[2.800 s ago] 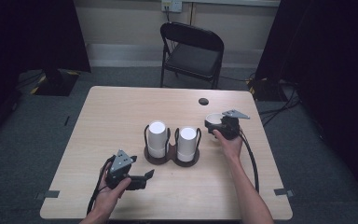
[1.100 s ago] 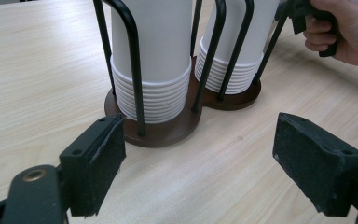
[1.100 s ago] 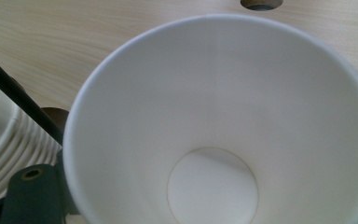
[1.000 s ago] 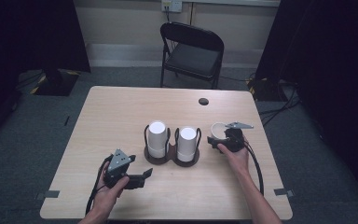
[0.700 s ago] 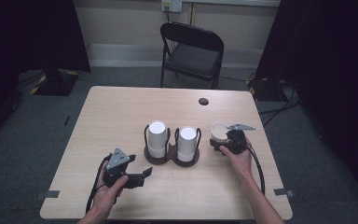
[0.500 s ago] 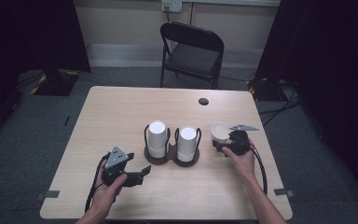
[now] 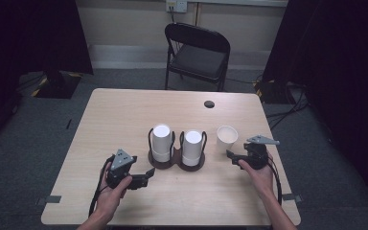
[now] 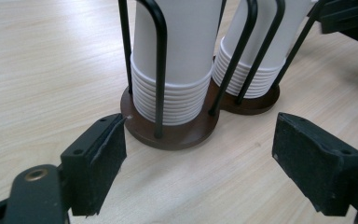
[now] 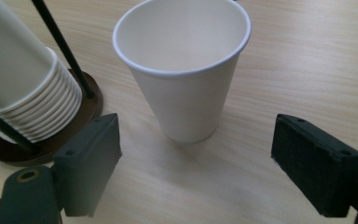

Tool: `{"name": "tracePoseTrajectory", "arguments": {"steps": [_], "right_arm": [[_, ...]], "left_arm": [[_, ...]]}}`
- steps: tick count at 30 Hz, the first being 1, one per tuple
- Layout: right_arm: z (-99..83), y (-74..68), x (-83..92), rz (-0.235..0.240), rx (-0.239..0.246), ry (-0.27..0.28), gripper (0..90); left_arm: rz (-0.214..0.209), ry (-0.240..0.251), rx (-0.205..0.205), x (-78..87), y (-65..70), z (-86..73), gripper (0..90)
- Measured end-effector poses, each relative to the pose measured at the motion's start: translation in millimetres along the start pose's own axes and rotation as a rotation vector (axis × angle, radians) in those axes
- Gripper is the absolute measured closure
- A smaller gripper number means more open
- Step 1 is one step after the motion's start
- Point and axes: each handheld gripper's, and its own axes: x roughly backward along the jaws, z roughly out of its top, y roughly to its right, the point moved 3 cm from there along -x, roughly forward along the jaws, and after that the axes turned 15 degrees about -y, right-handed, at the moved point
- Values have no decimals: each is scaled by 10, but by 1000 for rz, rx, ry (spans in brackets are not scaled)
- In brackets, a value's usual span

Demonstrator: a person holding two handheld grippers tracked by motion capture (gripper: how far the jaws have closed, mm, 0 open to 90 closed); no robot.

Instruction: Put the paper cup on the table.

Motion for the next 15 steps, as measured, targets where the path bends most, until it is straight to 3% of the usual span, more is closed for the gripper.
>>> {"name": "tracePoseTrajectory", "arguments": {"steps": [4, 7, 11, 15], "right_arm": [[-32, -68, 132, 13, 12, 22, 149], [-58, -140, 190, -10, 37, 6, 150], [-131, -263, 231, 11, 60, -1, 152], [-184, -377, 313, 29, 63, 20, 156]], "left_arm": [[7, -8, -1, -9, 21, 20, 177], [9, -13, 21, -7, 15, 33, 185], [23, -27, 1, 9, 5, 14, 185], [18, -31, 18, 24, -5, -55, 185]]}}
